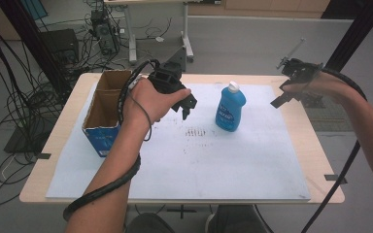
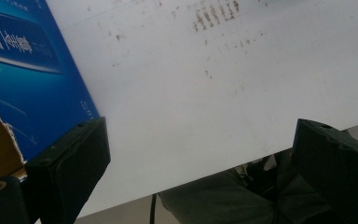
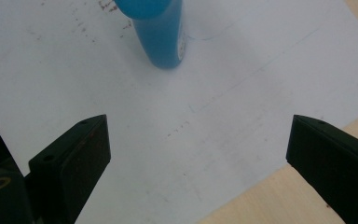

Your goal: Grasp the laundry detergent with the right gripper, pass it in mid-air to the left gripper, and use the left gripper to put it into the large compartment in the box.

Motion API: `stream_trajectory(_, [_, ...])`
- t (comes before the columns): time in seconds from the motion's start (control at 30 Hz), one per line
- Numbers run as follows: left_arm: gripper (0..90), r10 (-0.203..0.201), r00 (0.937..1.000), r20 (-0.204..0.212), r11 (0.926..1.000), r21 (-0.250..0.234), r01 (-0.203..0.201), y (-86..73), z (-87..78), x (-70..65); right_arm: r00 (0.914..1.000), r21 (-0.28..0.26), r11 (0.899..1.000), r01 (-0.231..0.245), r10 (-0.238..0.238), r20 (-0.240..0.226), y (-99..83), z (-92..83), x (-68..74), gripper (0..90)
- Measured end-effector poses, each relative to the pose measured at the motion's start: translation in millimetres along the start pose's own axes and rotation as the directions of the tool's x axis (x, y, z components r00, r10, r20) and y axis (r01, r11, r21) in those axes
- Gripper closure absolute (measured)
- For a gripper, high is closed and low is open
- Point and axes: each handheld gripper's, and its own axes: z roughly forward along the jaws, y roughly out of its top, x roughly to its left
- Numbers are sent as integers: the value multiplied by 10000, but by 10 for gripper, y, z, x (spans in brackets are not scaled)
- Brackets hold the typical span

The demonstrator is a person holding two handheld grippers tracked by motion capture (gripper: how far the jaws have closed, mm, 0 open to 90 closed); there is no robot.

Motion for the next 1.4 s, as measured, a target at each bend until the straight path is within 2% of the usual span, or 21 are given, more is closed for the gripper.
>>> stream_trajectory(0.17, [53, 1, 10000, 66, 10000, -12, -1, -10, 21, 18, 9998, -588, 9981, -177, 171, -97, -87, 98, 80, 53])
stream_trajectory(0.23, [53, 12, 10000, 78, 10000, -21, -12, -18, 32, 27, 9998, -666, 9975, -214, 210, -72, -99, 121, 88, 52])
stream_trajectory(0.4, [53, -23, 9999, 97, 10000, -14, 24, -37, 55, 53, 9996, -1135, 9931, -294, 297, 13, -134, 273, 134, 53])
stream_trajectory(0.43, [53, -28, 10000, 76, 10000, -31, 28, -41, 64, 66, 9994, -1372, 9899, -345, 342, -48, -136, 348, 162, 52])
stream_trajectory(0.53, [52, -47, 9999, 106, 10000, -41, 48, -47, 73, 79, 9995, -1617, 9864, -299, 287, -95, -137, 480, 201, 53])
stream_trajectory(0.8, [52, -96, 9999, 125, 10000, -27, 96, -52, 104, 105, 9987, -1843, 9817, -475, 434, -259, -148, 749, 255, 46])
stream_trajectory(0.93, [53, -103, 9999, 70, 9999, 13, 103, -50, 123, 105, 9988, -1954, 9796, -463, 421, -253, -150, 821, 274, 46])
stream_trajectory(1.17, [51, -138, 9999, 17, 9998, -106, 138, -47, 142, 96, 9989, -2302, 9721, -456, 422, -195, -144, 938, 321, 46])
stream_trajectory(1.23, [52, -127, 9999, 15, 9999, -88, 127, -44, 148, 91, 9989, -2557, 9657, -460, 440, -135, -145, 987, 338, 45])
stream_trajectory(1.4, [52, -158, 9999, 22, 9998, -106, 158, -40, 153, 88, 9986, -2776, 9592, -536, 515, -148, -138, 1061, 362, 40])
